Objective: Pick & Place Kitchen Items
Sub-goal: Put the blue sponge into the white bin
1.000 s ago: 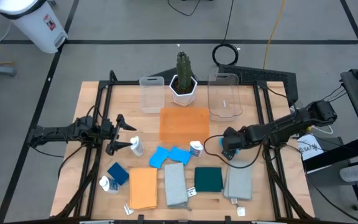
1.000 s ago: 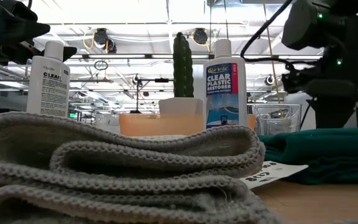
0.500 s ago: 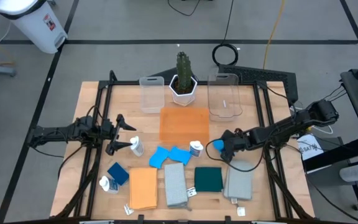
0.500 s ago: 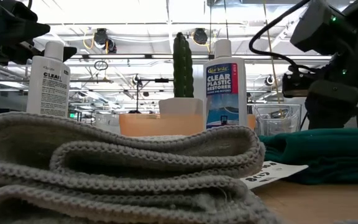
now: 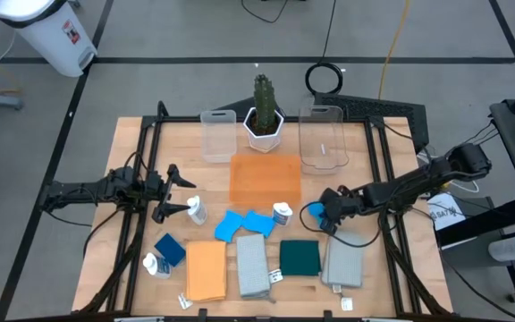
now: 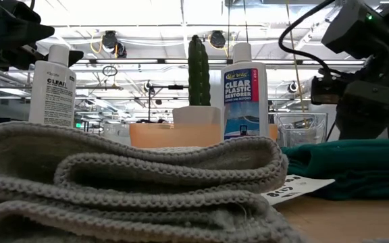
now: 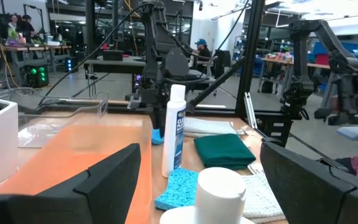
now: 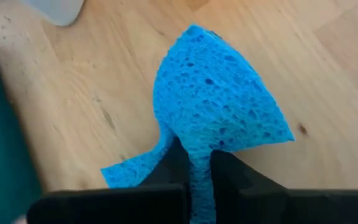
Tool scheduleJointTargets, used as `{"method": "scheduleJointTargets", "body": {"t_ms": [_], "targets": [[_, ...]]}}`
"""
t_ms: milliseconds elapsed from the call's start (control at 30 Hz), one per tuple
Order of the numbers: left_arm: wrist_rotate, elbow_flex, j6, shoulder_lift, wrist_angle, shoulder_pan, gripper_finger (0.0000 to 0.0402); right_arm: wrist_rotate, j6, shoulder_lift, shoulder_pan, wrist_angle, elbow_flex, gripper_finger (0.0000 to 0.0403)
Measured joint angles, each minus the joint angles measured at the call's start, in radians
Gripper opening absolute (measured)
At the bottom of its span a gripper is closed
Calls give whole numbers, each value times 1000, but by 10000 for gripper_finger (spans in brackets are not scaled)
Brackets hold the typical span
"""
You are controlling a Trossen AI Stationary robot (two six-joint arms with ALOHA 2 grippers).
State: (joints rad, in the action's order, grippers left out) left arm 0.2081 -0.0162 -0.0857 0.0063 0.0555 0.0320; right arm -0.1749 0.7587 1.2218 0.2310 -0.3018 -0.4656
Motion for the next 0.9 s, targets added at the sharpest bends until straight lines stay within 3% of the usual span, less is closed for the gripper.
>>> {"method": "scheduleJointTargets", "body": {"t_ms": [233,533,900], "targets": [[0,0,0,0,0,0,337,-14,-99,-222,0,12,2,5],[0,0,0,0,0,0,337,-132,-350,-492,0,103,1,4],[0,0,0,0,0,0,337,-208,-643,-557,0,366,-1,4]]}}
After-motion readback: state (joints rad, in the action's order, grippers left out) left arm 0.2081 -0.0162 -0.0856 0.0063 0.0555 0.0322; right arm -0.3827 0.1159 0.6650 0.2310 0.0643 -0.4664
